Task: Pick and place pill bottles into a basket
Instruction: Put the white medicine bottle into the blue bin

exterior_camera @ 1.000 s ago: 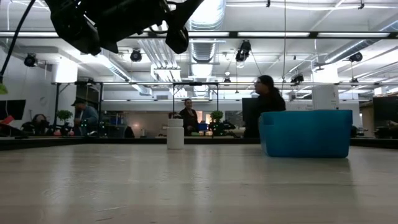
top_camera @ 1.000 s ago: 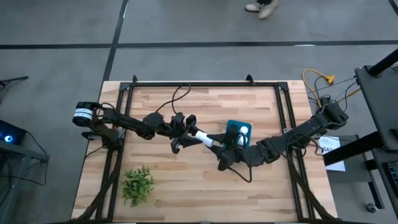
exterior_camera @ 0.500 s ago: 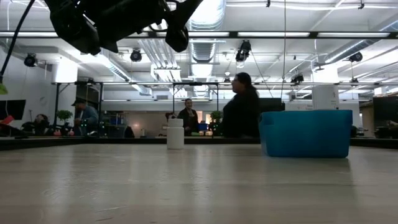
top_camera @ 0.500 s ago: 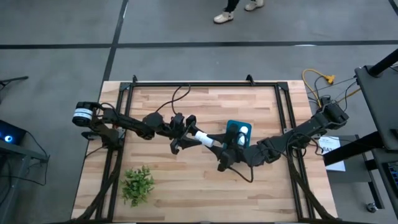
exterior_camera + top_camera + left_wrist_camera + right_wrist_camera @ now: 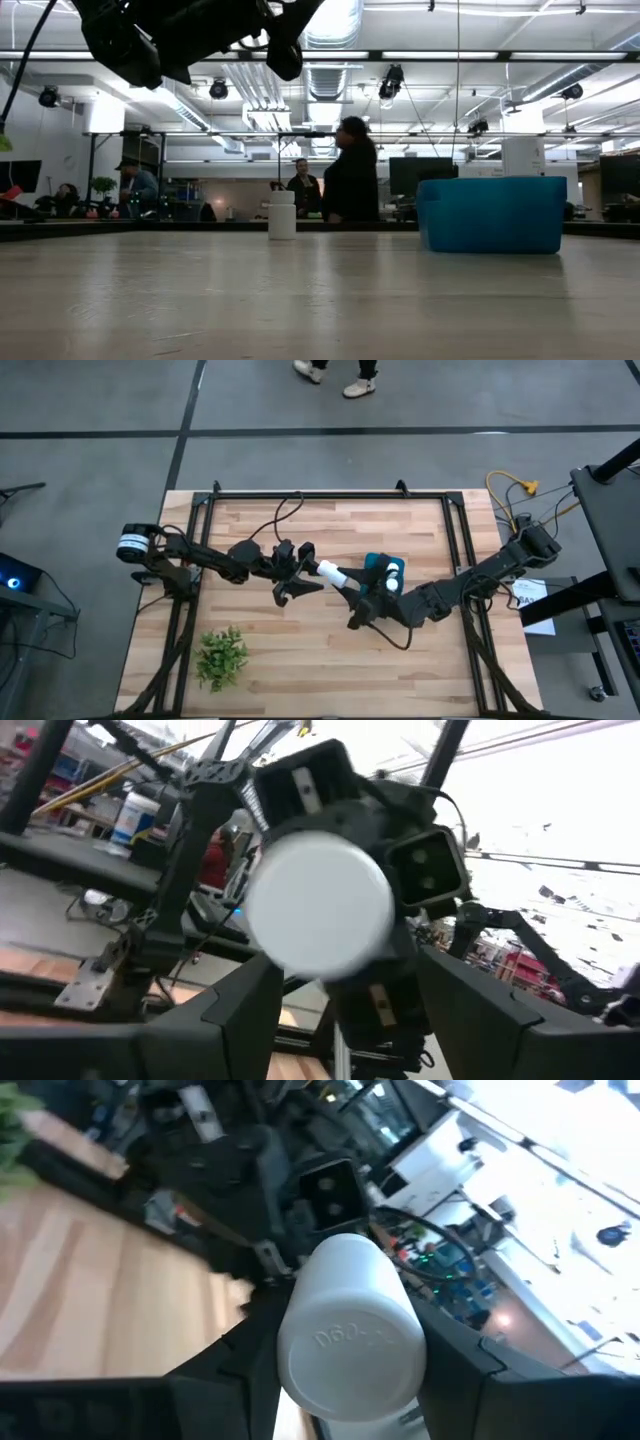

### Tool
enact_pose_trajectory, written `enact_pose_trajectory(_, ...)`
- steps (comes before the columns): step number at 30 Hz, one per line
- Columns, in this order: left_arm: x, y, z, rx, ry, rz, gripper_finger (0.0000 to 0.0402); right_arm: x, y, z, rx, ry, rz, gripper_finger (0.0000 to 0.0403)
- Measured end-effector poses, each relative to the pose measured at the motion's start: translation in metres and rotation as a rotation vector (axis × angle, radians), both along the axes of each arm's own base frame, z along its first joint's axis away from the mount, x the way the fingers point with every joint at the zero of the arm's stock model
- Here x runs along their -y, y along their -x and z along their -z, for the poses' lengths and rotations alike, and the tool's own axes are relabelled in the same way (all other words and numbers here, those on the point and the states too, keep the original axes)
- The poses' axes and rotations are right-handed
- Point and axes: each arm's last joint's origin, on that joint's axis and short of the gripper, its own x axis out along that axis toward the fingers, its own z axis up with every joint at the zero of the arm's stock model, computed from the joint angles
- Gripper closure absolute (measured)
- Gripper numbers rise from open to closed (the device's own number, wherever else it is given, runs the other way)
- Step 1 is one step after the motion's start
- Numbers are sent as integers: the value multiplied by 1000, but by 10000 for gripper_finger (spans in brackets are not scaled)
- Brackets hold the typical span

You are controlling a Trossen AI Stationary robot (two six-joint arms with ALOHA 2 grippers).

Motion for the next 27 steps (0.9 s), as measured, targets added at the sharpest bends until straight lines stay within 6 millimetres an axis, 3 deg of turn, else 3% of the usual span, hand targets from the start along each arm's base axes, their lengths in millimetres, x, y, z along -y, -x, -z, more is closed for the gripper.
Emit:
enact_pose_trajectory(11,3,3,-6,93,-13,-87,189,1,2,6,125,79,68,242)
enact_pose_trajectory(27,16,8,-12,190,48,-179,189,-21,-36,28,256,312,139,242)
